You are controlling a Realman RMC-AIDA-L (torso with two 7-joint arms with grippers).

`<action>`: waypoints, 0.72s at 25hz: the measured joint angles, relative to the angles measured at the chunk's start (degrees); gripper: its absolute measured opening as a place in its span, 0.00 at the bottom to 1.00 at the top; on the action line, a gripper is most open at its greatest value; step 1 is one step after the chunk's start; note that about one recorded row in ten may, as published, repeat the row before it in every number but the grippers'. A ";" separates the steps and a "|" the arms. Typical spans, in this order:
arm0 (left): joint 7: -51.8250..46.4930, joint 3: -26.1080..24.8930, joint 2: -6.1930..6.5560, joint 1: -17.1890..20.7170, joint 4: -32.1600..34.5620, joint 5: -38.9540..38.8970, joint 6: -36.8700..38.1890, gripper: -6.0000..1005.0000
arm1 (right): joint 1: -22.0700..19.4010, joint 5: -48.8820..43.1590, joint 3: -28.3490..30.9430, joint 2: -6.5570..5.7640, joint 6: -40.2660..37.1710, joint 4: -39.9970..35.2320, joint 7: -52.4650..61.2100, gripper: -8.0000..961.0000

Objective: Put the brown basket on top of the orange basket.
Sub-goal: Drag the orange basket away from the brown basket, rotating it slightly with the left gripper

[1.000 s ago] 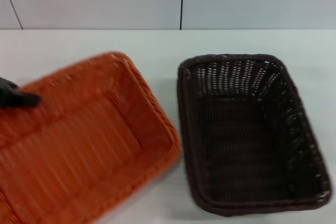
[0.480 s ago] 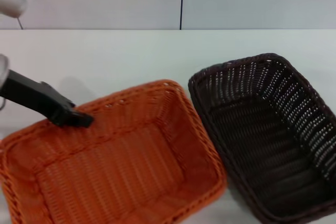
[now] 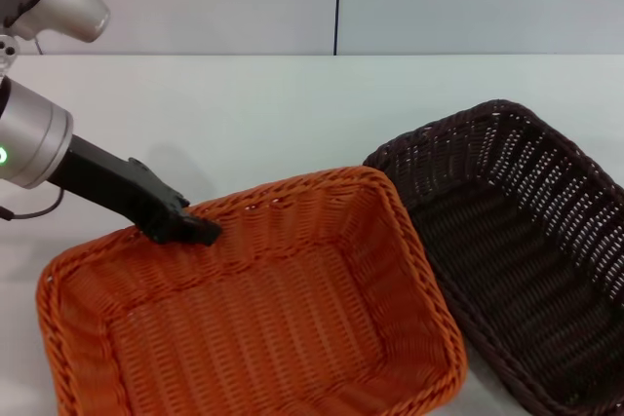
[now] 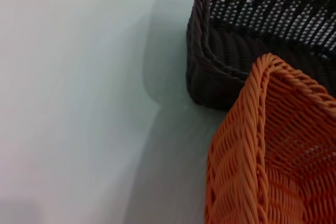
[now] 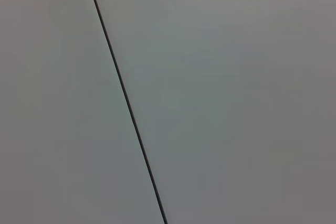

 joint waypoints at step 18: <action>3.60 0.08 -0.12 -2.37 -4.21 -4.05 -6.48 0.18 | -0.40 0.09 0.00 0.10 -0.07 0.08 0.00 0.55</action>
